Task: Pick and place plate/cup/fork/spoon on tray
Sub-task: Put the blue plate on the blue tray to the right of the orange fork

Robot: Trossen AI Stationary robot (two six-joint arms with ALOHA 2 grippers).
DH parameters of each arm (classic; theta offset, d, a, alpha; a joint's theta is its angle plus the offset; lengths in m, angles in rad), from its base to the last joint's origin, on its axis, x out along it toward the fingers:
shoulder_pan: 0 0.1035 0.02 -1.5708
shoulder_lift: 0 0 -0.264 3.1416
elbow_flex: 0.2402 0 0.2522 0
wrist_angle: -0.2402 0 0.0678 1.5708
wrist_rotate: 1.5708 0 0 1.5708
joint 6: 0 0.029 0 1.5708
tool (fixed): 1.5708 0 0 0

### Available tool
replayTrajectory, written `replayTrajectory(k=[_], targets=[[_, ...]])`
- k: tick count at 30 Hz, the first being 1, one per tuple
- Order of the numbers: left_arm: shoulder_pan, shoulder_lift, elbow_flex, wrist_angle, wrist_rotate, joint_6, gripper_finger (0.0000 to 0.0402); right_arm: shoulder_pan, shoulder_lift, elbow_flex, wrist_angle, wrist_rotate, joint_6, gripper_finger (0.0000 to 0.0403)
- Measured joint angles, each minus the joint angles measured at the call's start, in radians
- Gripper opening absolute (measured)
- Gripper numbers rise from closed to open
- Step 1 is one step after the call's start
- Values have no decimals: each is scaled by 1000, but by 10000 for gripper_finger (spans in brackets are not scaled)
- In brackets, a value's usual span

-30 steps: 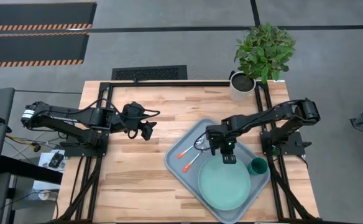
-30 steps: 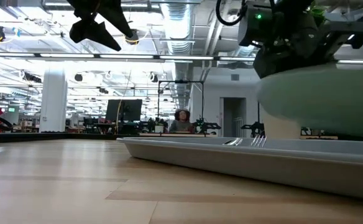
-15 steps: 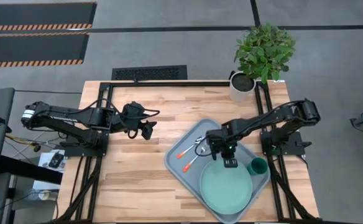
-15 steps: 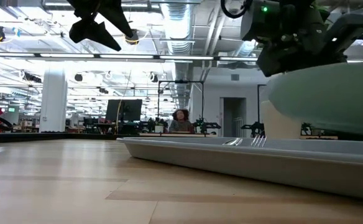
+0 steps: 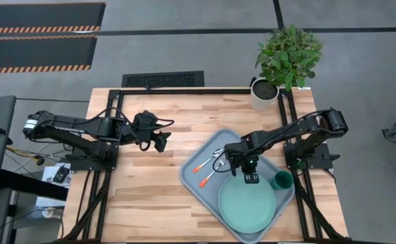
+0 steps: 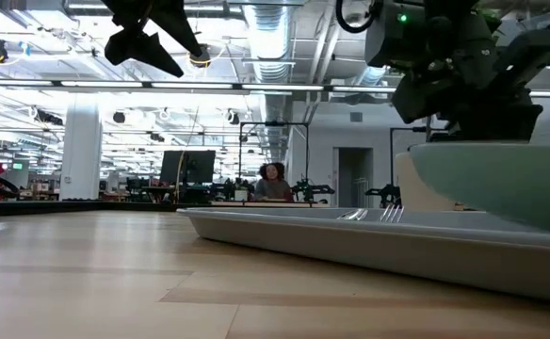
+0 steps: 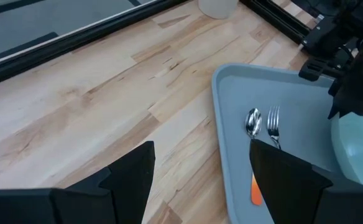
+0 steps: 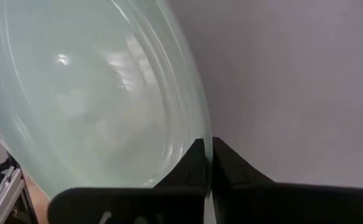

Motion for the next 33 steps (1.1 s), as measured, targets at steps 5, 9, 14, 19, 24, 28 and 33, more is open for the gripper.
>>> replayTrajectory(k=[5,9,14,19,24,28,33], targets=[[0,0,0,0,0,0,249,0,0,0,2,0,-1,17],[0,0,0,0,0,0,249,0,0,0,3,0,-2,19],[0,0,0,0,0,-4,249,0,0,0,5,-1,-2,36],[0,0,0,0,0,-8,249,1,0,0,5,-3,-3,50],[0,0,0,0,1,-8,249,1,0,0,5,-4,-3,52],[0,0,0,0,1,-8,249,2,0,0,6,-33,-18,52],[0,0,0,-1,1,-8,249,3,0,0,6,-33,-21,52]])
